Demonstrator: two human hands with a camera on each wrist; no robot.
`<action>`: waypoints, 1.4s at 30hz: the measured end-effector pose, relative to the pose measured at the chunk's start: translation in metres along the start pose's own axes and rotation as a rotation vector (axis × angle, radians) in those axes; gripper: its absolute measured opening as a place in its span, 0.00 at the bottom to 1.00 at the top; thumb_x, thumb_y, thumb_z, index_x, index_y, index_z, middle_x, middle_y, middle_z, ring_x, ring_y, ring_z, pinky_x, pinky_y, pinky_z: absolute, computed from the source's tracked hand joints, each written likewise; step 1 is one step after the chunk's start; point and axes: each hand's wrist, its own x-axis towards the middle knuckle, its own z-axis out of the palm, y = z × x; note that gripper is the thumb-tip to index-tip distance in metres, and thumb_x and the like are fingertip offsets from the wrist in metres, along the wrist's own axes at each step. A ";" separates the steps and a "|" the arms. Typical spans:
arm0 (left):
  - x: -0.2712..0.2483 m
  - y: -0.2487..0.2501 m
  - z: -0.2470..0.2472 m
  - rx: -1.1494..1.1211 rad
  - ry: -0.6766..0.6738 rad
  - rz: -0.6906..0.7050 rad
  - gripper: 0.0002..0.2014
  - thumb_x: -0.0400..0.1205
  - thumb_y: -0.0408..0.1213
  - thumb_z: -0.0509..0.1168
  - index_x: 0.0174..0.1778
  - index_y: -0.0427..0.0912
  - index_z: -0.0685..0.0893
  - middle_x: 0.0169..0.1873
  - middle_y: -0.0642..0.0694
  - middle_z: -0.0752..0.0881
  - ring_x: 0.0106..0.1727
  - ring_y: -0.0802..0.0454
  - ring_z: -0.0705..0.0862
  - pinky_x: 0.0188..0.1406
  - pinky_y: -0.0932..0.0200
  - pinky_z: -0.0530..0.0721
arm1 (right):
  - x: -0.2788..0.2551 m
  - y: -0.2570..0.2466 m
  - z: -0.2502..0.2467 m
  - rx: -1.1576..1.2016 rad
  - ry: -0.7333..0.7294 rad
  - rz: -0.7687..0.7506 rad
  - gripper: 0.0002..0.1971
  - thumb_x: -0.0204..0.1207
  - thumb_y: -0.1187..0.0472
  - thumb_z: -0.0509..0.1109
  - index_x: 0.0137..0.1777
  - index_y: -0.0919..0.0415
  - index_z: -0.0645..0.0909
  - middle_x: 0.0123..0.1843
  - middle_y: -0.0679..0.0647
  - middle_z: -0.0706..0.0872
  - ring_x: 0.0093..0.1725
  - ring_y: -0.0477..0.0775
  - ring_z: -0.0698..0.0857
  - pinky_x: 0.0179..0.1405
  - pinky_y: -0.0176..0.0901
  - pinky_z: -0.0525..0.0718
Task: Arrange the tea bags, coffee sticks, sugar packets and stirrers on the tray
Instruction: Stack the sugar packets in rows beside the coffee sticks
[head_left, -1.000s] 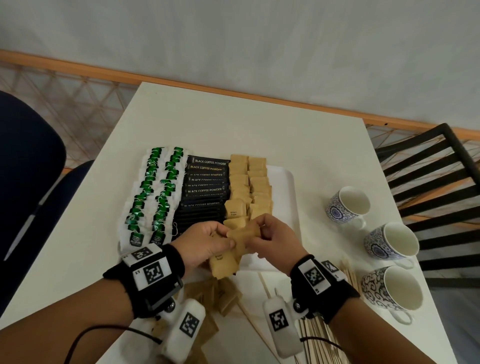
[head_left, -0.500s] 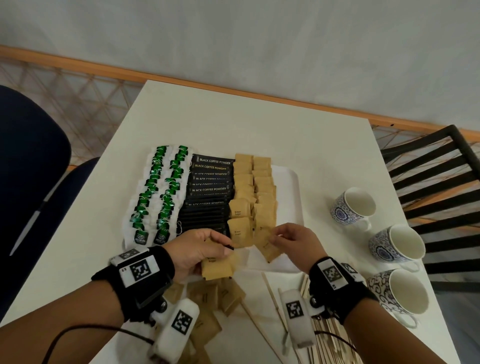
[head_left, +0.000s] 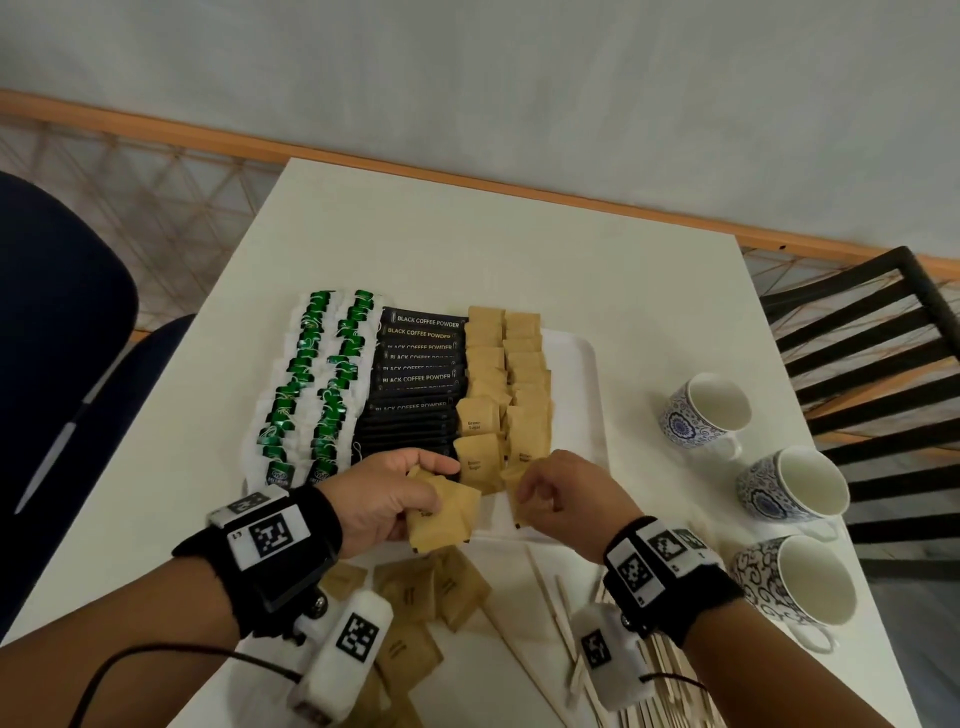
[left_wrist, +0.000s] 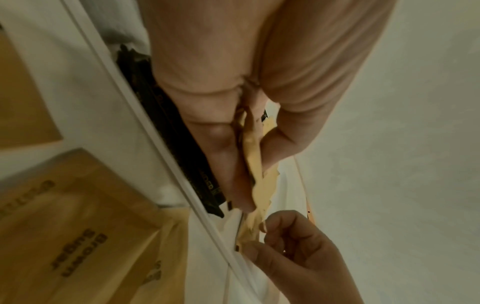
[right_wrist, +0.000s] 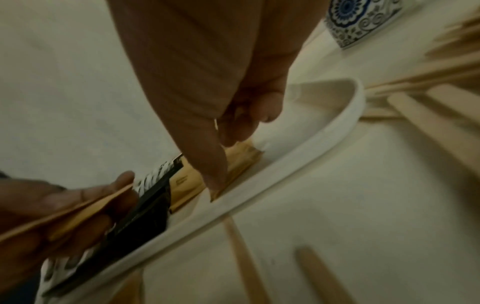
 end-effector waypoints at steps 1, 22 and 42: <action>0.000 0.000 0.000 -0.002 0.001 0.005 0.18 0.77 0.18 0.64 0.58 0.42 0.82 0.47 0.42 0.85 0.39 0.49 0.85 0.37 0.54 0.84 | 0.002 0.000 0.001 -0.016 -0.023 -0.019 0.05 0.71 0.59 0.72 0.43 0.47 0.83 0.40 0.40 0.74 0.35 0.38 0.74 0.38 0.30 0.74; 0.001 0.008 0.002 -0.144 0.009 0.117 0.23 0.78 0.13 0.60 0.60 0.44 0.79 0.59 0.33 0.82 0.52 0.43 0.86 0.39 0.53 0.91 | 0.014 -0.006 -0.002 0.094 0.082 0.082 0.03 0.77 0.57 0.68 0.46 0.47 0.82 0.40 0.39 0.78 0.38 0.38 0.77 0.36 0.23 0.72; -0.003 0.010 -0.003 -0.172 0.157 0.218 0.19 0.80 0.19 0.63 0.62 0.45 0.78 0.58 0.35 0.81 0.49 0.40 0.86 0.31 0.52 0.90 | 0.008 -0.031 -0.014 0.981 0.078 0.194 0.09 0.75 0.74 0.70 0.45 0.59 0.79 0.36 0.57 0.86 0.35 0.58 0.84 0.35 0.42 0.87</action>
